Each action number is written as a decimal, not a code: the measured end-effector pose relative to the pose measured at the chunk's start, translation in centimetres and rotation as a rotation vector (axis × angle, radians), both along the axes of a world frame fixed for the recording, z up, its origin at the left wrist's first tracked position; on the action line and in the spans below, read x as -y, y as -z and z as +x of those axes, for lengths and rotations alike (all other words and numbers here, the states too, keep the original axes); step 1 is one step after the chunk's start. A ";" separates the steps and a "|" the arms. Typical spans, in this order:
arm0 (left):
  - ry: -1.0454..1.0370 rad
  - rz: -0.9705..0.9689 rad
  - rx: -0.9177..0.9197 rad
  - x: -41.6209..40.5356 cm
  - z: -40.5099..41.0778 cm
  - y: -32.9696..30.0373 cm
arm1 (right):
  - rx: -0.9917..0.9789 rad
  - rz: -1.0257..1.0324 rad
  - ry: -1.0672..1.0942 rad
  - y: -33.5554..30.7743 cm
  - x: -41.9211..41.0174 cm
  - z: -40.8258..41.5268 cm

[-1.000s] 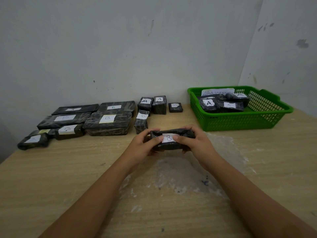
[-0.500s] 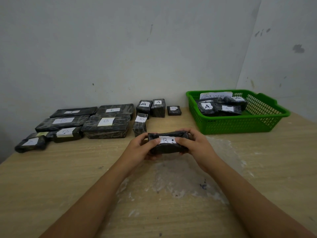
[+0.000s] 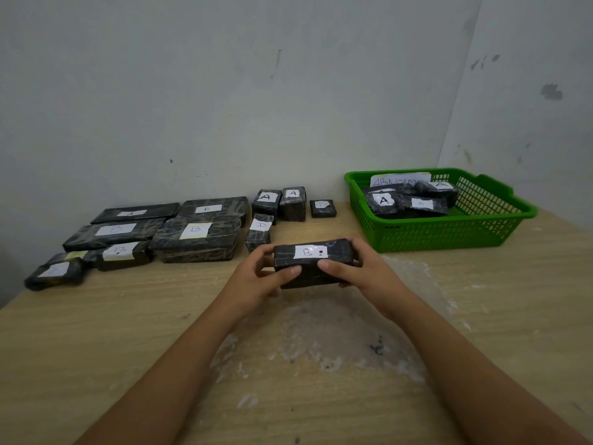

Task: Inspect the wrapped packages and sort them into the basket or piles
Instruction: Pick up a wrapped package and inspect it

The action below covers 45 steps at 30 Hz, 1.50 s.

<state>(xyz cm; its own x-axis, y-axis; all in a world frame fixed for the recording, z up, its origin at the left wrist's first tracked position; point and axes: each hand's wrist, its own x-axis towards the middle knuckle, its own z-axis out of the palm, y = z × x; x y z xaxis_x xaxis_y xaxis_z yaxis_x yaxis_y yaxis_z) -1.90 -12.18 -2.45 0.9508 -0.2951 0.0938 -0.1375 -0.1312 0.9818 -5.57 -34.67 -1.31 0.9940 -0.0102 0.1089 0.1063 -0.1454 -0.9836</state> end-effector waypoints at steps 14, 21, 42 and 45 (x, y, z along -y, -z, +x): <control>-0.046 -0.046 0.001 0.5 0.0 0.3 | 0.056 0.042 0.027 0.6 0.0 0.6; -0.059 -0.068 -0.035 0.6 0.0 0.1 | 0.032 0.061 -0.025 0.9 0.0 0.6; -0.052 -0.024 -0.023 1.0 -0.2 0.5 | -0.002 0.093 0.101 1.9 -0.9 1.1; -0.038 -0.014 -0.022 1.0 -0.2 0.5 | 0.003 0.109 0.116 1.9 -1.0 1.2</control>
